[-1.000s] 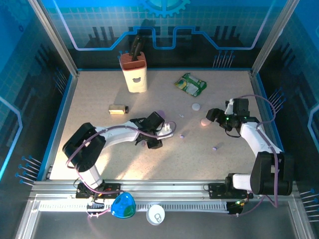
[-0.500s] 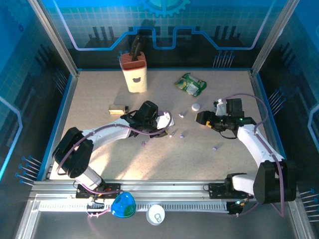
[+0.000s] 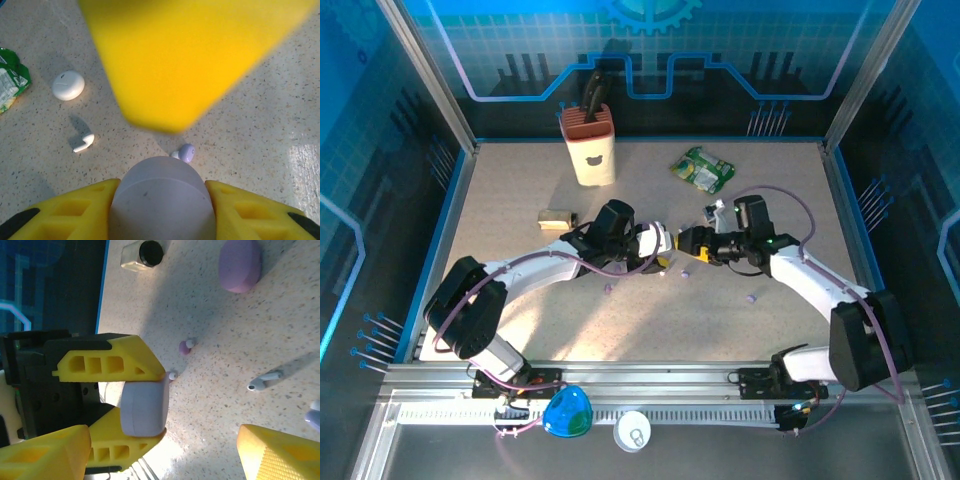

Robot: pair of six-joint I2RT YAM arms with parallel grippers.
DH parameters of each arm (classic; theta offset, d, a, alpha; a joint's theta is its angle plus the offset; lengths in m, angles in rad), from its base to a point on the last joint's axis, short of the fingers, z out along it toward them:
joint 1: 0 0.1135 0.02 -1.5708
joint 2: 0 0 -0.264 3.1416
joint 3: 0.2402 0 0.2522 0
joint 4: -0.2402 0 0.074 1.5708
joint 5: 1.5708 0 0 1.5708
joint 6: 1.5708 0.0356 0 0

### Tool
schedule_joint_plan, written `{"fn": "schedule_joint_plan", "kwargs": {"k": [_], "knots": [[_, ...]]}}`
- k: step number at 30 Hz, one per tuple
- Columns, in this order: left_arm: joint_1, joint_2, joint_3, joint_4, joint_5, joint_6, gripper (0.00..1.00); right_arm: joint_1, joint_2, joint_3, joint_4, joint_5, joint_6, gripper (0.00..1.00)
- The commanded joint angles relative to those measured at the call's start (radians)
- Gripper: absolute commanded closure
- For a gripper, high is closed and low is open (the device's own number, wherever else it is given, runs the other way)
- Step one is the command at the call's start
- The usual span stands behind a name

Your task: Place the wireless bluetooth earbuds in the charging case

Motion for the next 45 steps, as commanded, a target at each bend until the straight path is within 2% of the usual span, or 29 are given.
{"fn": "schedule_joint_plan", "kwargs": {"k": [1, 12, 17, 21, 29, 34, 36, 38, 45], "knots": [[0.007, -0.019, 0.012, 0.027, 0.062, -0.005, 0.56, 0.027, 0.031, -0.004, 0.048, -0.033, 0.019, 0.25], [0.007, -0.023, 0.016, 0.029, 0.081, -0.021, 0.56, 0.07, 0.104, 0.028, 0.041, -0.035, 0.014, 0.41], [0.007, -0.033, 0.01, 0.036, 0.075, -0.022, 0.56, 0.07, 0.124, 0.04, 0.031, -0.045, 0.016, 0.52], [0.007, -0.03, 0.012, 0.032, 0.077, -0.022, 0.56, 0.069, 0.13, 0.058, 0.001, -0.056, 0.002, 0.65], [0.007, -0.029, 0.014, 0.039, 0.077, -0.021, 0.55, 0.058, 0.106, 0.065, -0.024, -0.045, -0.013, 0.8], [0.01, -0.033, 0.002, 0.072, 0.08, -0.034, 0.46, 0.042, 0.072, 0.066, -0.029, -0.045, -0.026, 0.83], [0.016, -0.036, -0.015, 0.11, 0.085, -0.052, 0.35, 0.029, 0.055, 0.066, -0.028, -0.055, -0.024, 0.84], [0.026, -0.045, -0.036, 0.16, 0.101, -0.077, 0.28, 0.015, 0.041, 0.061, -0.028, -0.067, -0.024, 0.84], [0.074, -0.09, -0.156, 0.489, 0.174, -0.252, 0.04, -0.07, -0.033, 0.012, 0.065, -0.174, 0.059, 0.84]]}}
